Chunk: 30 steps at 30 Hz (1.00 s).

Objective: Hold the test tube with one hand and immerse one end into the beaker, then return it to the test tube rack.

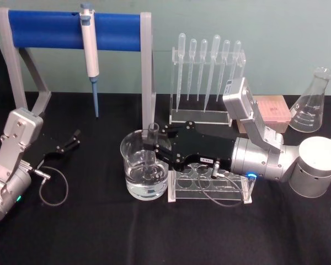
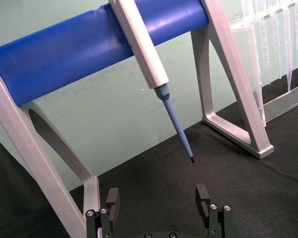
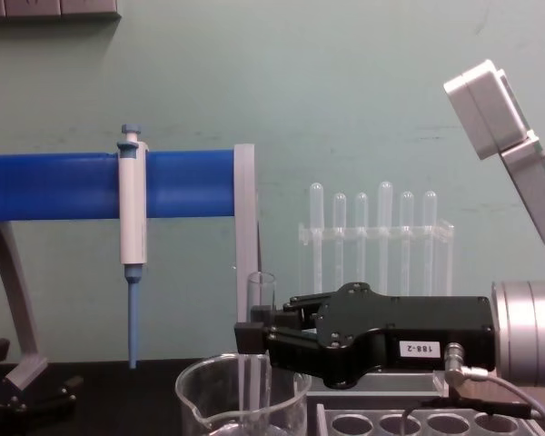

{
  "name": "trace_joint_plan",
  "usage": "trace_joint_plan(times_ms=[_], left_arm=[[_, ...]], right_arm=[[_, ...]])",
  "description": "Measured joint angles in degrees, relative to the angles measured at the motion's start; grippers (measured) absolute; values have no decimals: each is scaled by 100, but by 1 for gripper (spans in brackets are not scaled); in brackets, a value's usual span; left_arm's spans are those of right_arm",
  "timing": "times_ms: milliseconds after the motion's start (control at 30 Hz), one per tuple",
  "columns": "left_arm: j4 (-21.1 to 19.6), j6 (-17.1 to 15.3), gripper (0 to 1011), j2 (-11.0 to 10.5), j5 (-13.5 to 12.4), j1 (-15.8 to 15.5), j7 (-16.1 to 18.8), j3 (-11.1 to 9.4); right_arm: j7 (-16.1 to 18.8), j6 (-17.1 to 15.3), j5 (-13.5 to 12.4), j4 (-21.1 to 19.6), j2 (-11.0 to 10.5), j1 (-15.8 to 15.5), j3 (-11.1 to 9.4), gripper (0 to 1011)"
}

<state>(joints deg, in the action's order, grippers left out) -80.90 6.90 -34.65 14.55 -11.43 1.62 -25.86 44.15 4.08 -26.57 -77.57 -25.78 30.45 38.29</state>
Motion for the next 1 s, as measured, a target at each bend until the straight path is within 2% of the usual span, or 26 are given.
trace_joint_plan(times_ms=[1000], left_arm=[[0, 0, 1000, 0, 0, 0, 0, 0]], right_arm=[[0, 0, 0, 0, 0, 0, 0, 234]])
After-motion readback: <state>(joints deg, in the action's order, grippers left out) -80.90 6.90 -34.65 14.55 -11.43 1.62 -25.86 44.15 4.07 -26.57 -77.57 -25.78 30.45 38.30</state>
